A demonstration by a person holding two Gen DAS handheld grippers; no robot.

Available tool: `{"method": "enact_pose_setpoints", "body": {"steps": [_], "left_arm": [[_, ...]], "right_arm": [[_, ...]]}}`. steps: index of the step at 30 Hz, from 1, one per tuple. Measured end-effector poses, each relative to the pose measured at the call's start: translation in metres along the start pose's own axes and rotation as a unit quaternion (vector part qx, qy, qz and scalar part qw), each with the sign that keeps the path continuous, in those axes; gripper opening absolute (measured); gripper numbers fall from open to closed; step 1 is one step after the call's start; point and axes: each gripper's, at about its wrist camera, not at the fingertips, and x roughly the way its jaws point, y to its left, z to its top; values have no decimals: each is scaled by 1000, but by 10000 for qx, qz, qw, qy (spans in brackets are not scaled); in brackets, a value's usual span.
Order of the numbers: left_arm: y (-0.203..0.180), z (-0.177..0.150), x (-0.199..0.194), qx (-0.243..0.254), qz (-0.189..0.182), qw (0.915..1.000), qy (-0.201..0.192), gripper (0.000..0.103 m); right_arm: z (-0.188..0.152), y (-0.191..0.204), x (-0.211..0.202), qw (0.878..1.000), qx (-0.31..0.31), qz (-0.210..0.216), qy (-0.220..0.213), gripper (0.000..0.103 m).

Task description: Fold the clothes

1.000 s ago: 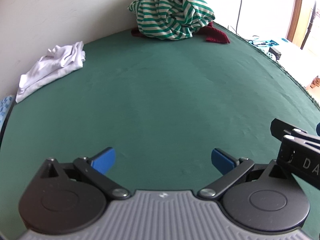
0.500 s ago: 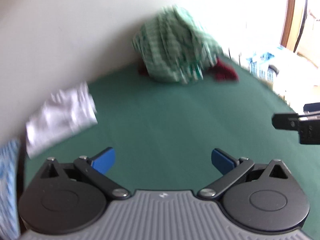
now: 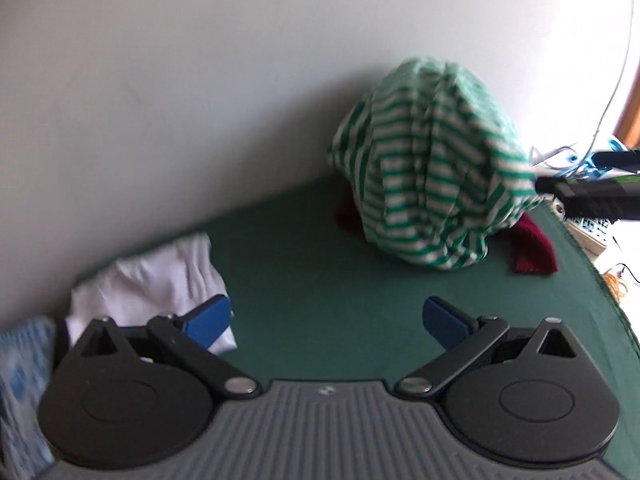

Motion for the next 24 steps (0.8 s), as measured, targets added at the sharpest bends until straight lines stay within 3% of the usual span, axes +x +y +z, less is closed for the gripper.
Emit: {"method": "enact_pose_setpoints", "body": {"steps": [3, 4, 5, 6, 9, 11, 14, 16, 20, 21, 22, 24], "left_arm": [[-3, -20, 12, -152, -47, 9997, 200, 102], [-4, -24, 16, -153, -51, 9995, 266, 102], [-5, -26, 19, -82, 19, 9996, 269, 102], [-7, -29, 22, 18, 118, 9996, 249, 102], [-12, -35, 30, 312, 373, 9987, 180, 102], [-16, -33, 38, 339, 315, 9988, 152, 102], [-33, -30, 59, 391, 174, 9989, 175, 102], [-49, -27, 75, 462, 104, 9986, 214, 102], [-72, -35, 109, 219, -550, 9963, 615, 102], [-77, -37, 111, 201, -577, 9964, 592, 102], [-81, -39, 111, 203, -545, 9970, 517, 102], [-89, -43, 112, 208, -481, 9980, 366, 102]], "right_arm": [[1, 9, 43, 9998, -87, -102, -158, 87], [1, 10, 54, 9997, -115, -182, -99, 76], [0, 11, 66, 9995, -143, -263, -41, 40], [-2, 11, 74, 9995, -135, -284, 0, 16], [-19, 4, 52, 9993, 14, 191, -309, 13], [-40, 4, 18, 9970, -170, 608, -457, 13], [-84, -2, -31, 9924, -468, 1096, -307, 13], [-118, -10, -55, 9894, -461, 1379, 22, 13], [-193, -21, -92, 9779, -180, 1903, 851, 13], [-211, -22, -99, 9730, -54, 2037, 1084, 12], [-227, -21, -106, 9656, 109, 2231, 1330, 0], [-256, -17, -117, 9487, 407, 2557, 1814, 0]]}}
